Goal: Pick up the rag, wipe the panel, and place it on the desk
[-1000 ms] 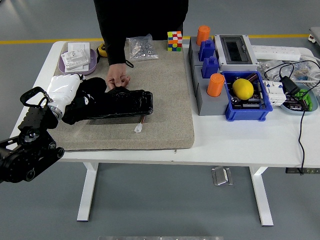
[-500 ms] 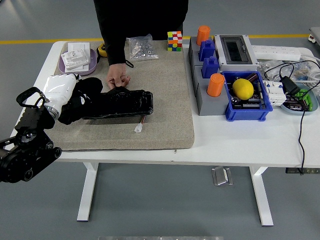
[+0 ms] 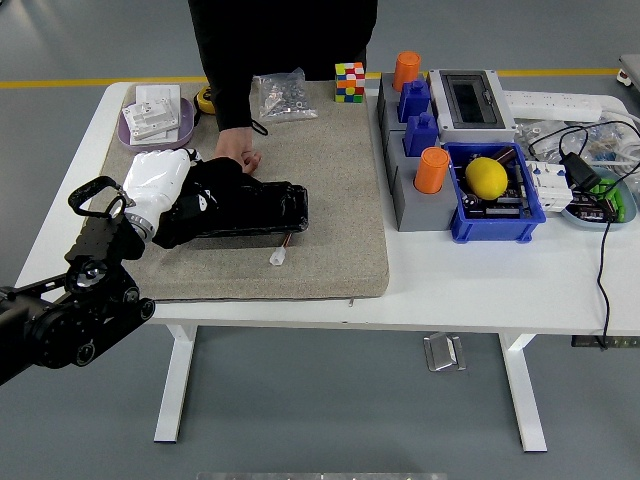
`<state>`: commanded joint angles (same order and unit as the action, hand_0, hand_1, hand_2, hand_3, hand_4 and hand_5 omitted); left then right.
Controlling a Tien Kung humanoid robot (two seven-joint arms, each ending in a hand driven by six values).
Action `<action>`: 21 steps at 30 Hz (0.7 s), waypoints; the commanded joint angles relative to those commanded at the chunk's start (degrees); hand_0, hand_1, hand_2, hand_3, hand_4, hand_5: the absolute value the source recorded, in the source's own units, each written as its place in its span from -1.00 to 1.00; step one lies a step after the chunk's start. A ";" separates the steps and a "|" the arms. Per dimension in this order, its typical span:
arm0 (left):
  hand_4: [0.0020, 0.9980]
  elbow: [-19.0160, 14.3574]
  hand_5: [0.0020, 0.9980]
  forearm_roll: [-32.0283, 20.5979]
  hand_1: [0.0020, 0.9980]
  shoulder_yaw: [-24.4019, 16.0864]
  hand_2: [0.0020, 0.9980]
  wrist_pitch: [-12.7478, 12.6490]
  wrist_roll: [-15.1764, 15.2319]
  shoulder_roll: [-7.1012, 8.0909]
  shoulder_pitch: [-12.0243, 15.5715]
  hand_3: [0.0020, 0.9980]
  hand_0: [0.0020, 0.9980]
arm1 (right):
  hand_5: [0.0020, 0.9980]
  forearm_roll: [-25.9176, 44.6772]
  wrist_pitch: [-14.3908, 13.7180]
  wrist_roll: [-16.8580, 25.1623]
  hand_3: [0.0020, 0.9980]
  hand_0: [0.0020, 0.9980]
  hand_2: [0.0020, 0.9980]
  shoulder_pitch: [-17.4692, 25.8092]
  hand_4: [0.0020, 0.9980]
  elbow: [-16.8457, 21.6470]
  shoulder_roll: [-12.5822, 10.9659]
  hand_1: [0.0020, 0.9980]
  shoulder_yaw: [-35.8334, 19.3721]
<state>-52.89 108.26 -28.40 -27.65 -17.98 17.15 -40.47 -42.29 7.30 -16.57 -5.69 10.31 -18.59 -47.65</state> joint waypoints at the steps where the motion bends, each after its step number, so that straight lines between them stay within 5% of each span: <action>1: -0.32 -0.50 -1.00 -0.06 -0.72 0.26 0.06 0.10 -0.09 -0.26 -0.14 -0.16 -0.56 | 0.17 -0.03 0.01 -0.02 0.19 0.50 0.42 0.02 0.91 0.00 -0.02 0.36 -0.03; 21: -0.31 -4.42 -1.00 -0.68 -0.72 5.44 0.06 1.08 -1.11 -2.69 -2.56 -0.15 -0.56 | 0.17 0.02 0.06 -0.04 0.19 0.49 0.42 -0.33 0.91 0.00 -0.47 0.36 0.32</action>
<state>-57.31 107.59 -22.96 -26.57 -19.09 14.46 -43.03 -42.26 7.36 -16.61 -6.02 10.31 -19.06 -47.33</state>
